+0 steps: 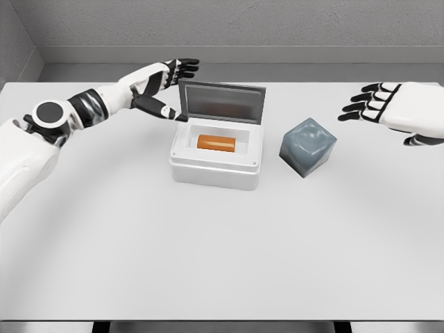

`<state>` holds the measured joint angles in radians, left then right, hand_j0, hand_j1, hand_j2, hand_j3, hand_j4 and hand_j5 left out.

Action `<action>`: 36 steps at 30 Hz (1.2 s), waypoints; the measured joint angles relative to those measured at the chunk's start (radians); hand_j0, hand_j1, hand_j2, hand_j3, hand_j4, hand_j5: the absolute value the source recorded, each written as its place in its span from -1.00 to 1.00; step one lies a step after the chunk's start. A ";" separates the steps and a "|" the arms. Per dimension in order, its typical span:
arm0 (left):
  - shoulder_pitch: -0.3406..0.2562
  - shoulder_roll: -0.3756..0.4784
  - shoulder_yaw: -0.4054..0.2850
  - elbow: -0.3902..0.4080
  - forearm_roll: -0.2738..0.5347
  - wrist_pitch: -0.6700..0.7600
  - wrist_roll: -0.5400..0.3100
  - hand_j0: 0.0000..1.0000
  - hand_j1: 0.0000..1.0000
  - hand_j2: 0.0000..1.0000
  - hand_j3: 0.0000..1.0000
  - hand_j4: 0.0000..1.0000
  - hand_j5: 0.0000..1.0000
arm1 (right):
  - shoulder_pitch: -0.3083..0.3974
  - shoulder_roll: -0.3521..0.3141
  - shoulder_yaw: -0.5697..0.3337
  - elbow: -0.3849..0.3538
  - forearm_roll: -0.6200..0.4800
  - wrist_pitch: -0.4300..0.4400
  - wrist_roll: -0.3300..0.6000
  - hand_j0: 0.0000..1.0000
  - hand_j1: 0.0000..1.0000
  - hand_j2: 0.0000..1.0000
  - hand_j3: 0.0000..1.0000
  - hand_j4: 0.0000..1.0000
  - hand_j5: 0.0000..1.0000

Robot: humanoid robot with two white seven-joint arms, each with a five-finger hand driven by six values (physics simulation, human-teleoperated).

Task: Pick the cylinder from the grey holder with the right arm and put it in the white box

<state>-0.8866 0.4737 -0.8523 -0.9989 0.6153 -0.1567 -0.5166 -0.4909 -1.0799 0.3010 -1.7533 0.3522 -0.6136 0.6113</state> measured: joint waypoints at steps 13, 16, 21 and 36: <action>0.014 0.042 0.059 0.001 0.036 -0.095 -0.093 1.00 1.00 1.00 1.00 1.00 1.00 | 0.002 0.000 -0.002 0.000 0.000 0.000 0.000 1.00 1.00 1.00 1.00 1.00 1.00; 0.014 0.045 0.068 0.001 0.040 -0.108 -0.094 1.00 1.00 1.00 1.00 1.00 1.00 | 0.002 0.000 -0.003 0.000 0.000 0.000 0.000 1.00 1.00 1.00 1.00 1.00 1.00; 0.015 0.043 0.072 0.002 0.039 -0.114 -0.094 1.00 1.00 1.00 1.00 1.00 1.00 | 0.002 0.000 -0.003 -0.001 0.000 0.000 0.000 1.00 1.00 1.00 1.00 1.00 1.00; 0.023 0.028 0.044 0.003 0.029 -0.115 -0.094 1.00 1.00 1.00 1.00 1.00 1.00 | 0.014 0.004 -0.002 -0.002 0.000 0.000 0.000 1.00 1.00 1.00 1.00 1.00 1.00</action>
<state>-0.8636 0.5012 -0.8081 -0.9961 0.6443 -0.2720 -0.6109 -0.4771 -1.0763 0.2993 -1.7558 0.3523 -0.6137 0.6114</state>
